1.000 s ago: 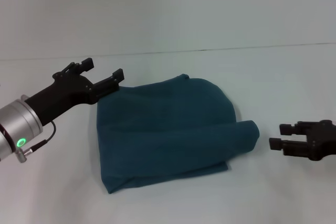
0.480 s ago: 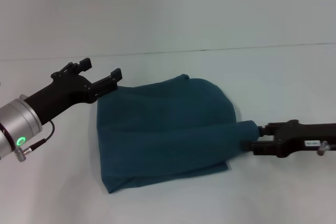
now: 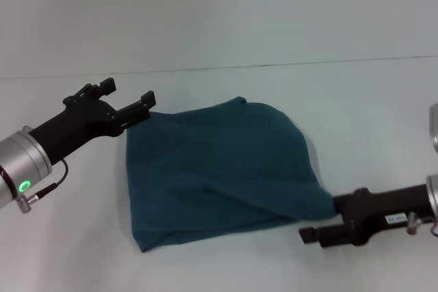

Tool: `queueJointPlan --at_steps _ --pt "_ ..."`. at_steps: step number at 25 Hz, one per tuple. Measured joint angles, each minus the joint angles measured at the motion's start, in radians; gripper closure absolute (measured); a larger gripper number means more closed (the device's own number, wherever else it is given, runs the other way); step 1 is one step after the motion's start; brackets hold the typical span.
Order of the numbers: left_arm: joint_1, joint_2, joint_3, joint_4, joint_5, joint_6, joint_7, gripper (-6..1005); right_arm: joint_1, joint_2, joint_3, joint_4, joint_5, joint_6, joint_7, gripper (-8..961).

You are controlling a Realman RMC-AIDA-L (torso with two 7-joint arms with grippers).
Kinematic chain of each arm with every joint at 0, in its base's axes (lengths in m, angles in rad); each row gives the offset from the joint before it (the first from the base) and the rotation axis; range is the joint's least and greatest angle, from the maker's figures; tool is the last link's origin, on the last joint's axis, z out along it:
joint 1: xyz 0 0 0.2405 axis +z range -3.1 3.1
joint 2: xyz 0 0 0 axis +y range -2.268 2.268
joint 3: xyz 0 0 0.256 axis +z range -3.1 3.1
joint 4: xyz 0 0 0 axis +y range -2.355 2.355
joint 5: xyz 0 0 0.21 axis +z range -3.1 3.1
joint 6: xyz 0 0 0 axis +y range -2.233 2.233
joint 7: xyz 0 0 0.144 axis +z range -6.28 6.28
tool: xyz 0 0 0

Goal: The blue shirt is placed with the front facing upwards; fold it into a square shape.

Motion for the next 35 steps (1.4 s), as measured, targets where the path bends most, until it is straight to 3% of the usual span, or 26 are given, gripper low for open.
queueJointPlan --at_steps 12,20,24,30,35 --pt "0.013 0.000 0.000 -0.005 0.000 0.012 0.001 58 -0.023 -0.021 0.016 -0.049 -0.105 -0.048 0.053 293" --pt "0.020 0.004 0.003 -0.011 0.010 0.048 0.012 59 -0.076 -0.045 0.241 -0.111 -0.061 -0.193 0.087 289" --pt "0.024 0.006 -0.007 -0.022 0.016 0.086 0.013 60 -0.078 -0.051 0.291 -0.113 -0.044 -0.226 0.131 287" --pt "0.031 0.008 -0.010 -0.035 0.020 0.114 0.014 61 -0.084 -0.031 0.256 -0.147 -0.088 -0.159 0.252 285" --pt "0.047 0.007 -0.010 -0.064 0.022 0.128 0.014 63 -0.083 0.035 0.234 -0.243 -0.143 -0.104 0.255 264"
